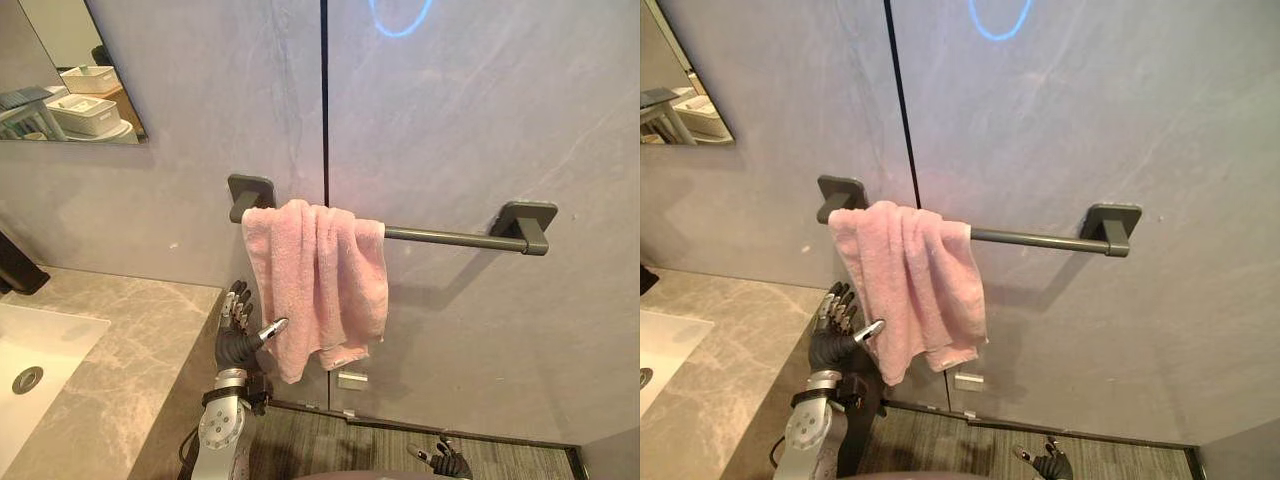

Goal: Organize washtable

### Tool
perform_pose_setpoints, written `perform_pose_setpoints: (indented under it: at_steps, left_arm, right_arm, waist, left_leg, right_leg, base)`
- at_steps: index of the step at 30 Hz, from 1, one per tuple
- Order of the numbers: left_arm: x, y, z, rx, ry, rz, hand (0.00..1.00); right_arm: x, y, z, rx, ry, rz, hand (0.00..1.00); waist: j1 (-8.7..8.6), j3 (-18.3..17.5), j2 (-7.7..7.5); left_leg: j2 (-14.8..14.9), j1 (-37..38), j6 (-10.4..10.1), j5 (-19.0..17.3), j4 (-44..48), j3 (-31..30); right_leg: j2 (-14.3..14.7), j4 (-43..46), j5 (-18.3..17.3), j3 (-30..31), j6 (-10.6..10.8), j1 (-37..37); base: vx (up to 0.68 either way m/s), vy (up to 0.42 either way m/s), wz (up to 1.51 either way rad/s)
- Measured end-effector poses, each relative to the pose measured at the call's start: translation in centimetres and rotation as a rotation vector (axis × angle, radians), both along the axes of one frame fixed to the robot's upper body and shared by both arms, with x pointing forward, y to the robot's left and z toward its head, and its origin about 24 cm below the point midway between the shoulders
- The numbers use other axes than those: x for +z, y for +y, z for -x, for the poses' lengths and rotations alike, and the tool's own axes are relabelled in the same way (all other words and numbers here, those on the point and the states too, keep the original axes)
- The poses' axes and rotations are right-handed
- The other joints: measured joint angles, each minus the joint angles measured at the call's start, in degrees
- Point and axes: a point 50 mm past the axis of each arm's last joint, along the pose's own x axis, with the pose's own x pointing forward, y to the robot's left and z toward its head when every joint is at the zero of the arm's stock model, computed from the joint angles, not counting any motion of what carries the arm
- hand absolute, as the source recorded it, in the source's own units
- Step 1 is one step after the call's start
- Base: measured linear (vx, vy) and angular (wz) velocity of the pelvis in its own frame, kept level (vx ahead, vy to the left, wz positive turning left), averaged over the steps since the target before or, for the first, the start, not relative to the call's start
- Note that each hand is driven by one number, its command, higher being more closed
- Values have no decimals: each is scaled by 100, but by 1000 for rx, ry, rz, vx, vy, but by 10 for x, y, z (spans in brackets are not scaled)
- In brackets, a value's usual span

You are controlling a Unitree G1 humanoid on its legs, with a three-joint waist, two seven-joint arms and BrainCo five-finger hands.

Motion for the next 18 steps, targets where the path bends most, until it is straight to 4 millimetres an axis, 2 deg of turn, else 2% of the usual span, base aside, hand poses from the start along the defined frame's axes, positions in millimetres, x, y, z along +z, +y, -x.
perform_pose_setpoints:
  at_steps: [10,11,13,18]
  left_arm:
    - [-28,6,4,-37,148,-113,0]
    - [-31,7,6,-42,168,-129,100]
    - [-36,10,7,-47,194,-153,100]
    - [-39,9,2,-68,204,-175,100]
  right_arm:
    - [-1,0,-6,10,0,-4,0]
    - [-1,0,-7,11,-1,-4,0]
    - [0,-1,-9,14,-6,-4,0]
    - [0,-5,-10,25,-7,-1,0]
  waist:
    - [-62,30,24]
    - [-83,41,35]
    - [-150,52,26]
    - [-157,125,28]
  left_leg:
    - [8,117,-10,39,-116,109]
    - [6,117,-10,39,-116,110]
    - [6,119,-10,39,-118,109]
    - [3,101,-10,38,-122,108]
  right_leg:
    - [41,-173,131,145,1,63]
    - [41,-175,131,151,1,62]
    - [43,-180,131,155,1,62]
    - [51,-258,143,168,1,62]
  base:
    - [-42,-9,-7]
    - [-50,-14,-2]
    - [-18,-10,-1]
    - [-7,-4,0]
